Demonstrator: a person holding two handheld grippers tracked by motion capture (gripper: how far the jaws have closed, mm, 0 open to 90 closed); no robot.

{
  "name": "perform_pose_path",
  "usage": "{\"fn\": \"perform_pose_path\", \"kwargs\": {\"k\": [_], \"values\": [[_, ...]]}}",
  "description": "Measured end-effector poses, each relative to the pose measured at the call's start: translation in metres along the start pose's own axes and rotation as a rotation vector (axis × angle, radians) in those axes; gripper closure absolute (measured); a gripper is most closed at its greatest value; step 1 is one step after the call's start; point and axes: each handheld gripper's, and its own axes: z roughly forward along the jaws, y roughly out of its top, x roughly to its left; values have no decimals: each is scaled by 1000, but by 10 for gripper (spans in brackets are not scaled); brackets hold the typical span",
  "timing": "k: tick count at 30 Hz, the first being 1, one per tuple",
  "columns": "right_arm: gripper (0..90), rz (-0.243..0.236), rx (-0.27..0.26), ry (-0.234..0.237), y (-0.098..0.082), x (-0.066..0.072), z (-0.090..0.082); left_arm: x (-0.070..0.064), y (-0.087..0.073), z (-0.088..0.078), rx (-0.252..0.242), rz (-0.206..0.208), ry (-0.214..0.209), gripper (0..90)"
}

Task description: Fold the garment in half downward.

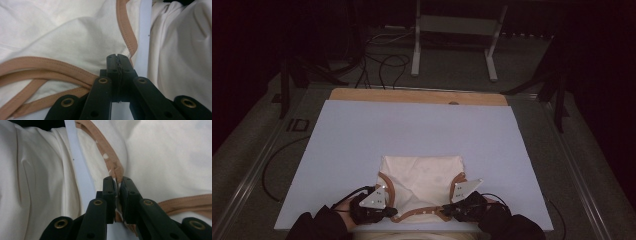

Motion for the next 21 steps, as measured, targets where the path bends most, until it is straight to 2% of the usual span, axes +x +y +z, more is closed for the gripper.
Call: {"fn": "perform_pose_path", "kwargs": {"k": [3, 4, 6, 7, 11, 12, 14, 15, 16, 17, 18, 19, 20, 21], "values": [[830, 0, -12, 5, 1, 1, -2, -3, 2, -6, -6, 0, 10, 900], [830, -21, -9, 6, 1, 0, -2, -4, 2, -8, -6, 1, 8, 900], [830, -9, -12, 11, 2, 3, -2, -7, 1, -11, -7, 2, 8, 900], [830, -26, -11, 15, 1, 3, -1, -9, 1, -11, -9, -2, -1, 900], [830, -22, -1, 31, 1, 6, 0, -16, -2, -5, 16, 7, -21, 899], [830, -12, 6, 28, 0, 7, 0, -15, -3, -4, 16, 3, -24, 898], [828, -24, 11, 39, -2, 5, 3, -14, -5, -1, 27, 0, -22, 897], [827, 5, 17, 41, -3, 6, 5, -12, -6, -1, 30, 0, -26, 897], [823, -11, 22, 50, -4, 5, 6, -12, -8, 0, 26, -7, -27, 892], [800, 10, 30, 56, -5, 6, 8, -11, -9, 1, 25, -20, -30, 890], [778, -3, 29, 71, -7, 3, 10, -10, -10, 2, 31, -28, -42, 883], [750, 15, 38, 83, -8, 3, 13, -10, -10, 4, 34, -33, -47, 865], [724, 12, 47, 94, -9, 1, 15, -10, -11, 5, 44, -35, -55, 840], [705, 29, 40, 115, -10, 1, 15, -10, -12, 7, 54, -30, -67, 813]]}}
